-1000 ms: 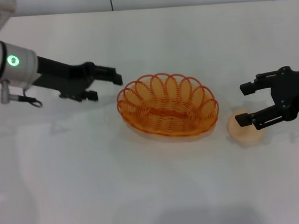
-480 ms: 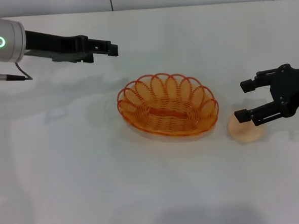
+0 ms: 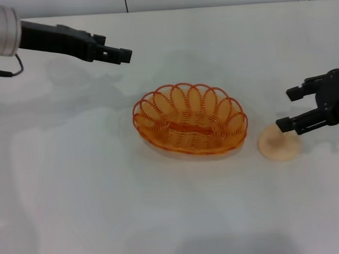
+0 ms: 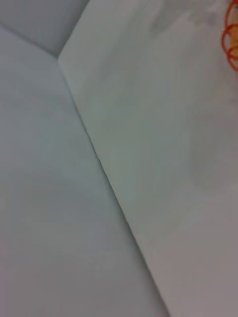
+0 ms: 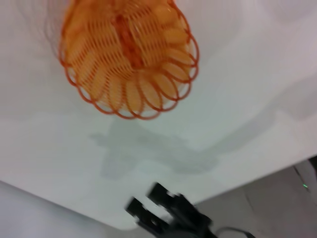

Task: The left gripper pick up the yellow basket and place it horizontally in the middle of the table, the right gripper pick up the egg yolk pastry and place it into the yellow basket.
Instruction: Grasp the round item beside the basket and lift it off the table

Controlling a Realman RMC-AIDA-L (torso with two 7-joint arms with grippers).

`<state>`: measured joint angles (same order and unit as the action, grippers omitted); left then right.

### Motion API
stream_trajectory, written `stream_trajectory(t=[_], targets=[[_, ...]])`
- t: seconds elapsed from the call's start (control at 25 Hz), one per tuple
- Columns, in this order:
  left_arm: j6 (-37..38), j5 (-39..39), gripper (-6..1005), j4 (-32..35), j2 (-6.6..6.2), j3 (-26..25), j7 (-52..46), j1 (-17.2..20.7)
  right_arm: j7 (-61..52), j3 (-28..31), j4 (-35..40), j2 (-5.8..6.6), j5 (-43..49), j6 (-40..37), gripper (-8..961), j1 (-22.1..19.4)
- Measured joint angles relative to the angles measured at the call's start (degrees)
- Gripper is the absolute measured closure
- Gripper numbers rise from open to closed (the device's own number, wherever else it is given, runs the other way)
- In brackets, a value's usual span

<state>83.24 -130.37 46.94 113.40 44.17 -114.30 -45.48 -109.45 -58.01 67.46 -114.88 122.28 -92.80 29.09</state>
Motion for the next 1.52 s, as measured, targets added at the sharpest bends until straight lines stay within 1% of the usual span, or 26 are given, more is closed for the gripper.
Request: stream_trajectory(t=[0.12,0.32,0.44,0.56,0.68,0.8,1.12,1.52], targets=[[2.8,-0.1,107,0.9,-0.46,0.1,4.7,-0.2,-2.4,-0.2,1.4,0.02,1.8,0.0,94,0.0],[5.6,-0.4,107,2.6,-0.51,1.2,9.8,-0.3,-5.9,-0.4,2.9,0.13,5.0,-0.5,94,0.3],[6.0,-0.2,108,2.6,-0.08,3.1,12.5,-0.1,-7.2,-0.8,3.1,-0.09,6.6,-0.8,94,0.6],[6.2,-0.1,108,2.6,0.62,5.9,14.5,0.0,-8.0,-2.6,3.1,-0.19,7.0,-0.7,95,0.6],[6.5,0.0,108,2.6,1.17,7.3,15.6,0.0,-8.9,-4.6,3.1,-0.21,7.2,-0.3,102,0.9],[6.8,0.5,108,2.6,1.38,7.4,16.3,0.1,-9.6,-5.8,2.9,-0.30,8.4,0.2,119,1.5],[7.1,2.1,109,2.6,1.58,7.4,16.3,0.2,-13.2,-10.4,2.4,-0.40,12.9,2.9,166,2.7],[7.2,2.8,109,2.5,1.80,7.1,16.1,0.5,-13.8,-12.8,1.9,-0.48,13.3,4.5,224,2.8]])
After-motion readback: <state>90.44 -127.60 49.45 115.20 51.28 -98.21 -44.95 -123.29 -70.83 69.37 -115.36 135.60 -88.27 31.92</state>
